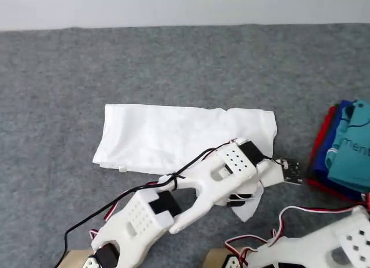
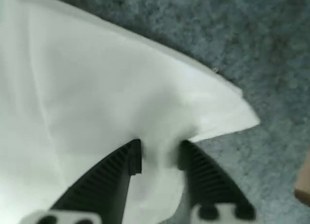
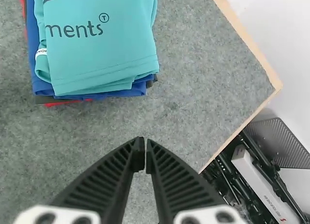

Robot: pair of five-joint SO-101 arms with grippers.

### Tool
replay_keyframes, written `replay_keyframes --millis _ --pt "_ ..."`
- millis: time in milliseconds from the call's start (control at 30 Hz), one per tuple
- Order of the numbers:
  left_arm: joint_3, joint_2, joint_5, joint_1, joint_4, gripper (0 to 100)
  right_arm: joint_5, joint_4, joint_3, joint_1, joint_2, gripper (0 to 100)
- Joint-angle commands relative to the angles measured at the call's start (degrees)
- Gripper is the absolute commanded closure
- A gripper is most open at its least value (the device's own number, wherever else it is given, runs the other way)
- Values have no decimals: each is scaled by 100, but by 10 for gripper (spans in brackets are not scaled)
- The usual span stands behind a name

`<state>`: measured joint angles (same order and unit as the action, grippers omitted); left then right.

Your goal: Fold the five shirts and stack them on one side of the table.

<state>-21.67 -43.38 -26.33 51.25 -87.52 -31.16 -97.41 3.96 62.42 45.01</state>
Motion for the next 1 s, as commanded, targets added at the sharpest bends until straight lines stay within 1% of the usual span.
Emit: replay_keyframes --millis 0,133,300,433,533,700,833,967 --pt "-532 -316 70 -18 -176 995 -53 -22 -308 48 84 988" --pt "-848 -378 70 -35 -378 994 -53 -22 -308 48 84 988" --pt "-1323 0 44 -44 -738 994 -53 -13 -308 31 259 988" --pt "-1604 44 26 -387 -721 994 -62 -22 -273 4 409 988" --pt "-1833 -88 -229 -677 -712 994 -62 -22 -273 4 418 988" --pt "-2615 -440 -281 -1099 -756 994 -62 -31 -264 4 418 988" --pt "-3169 -695 -290 -1204 -756 993 -62 -31 -264 4 418 988" --pt "-3442 -923 -290 -1213 -756 992 -62 -31 -264 4 418 988"
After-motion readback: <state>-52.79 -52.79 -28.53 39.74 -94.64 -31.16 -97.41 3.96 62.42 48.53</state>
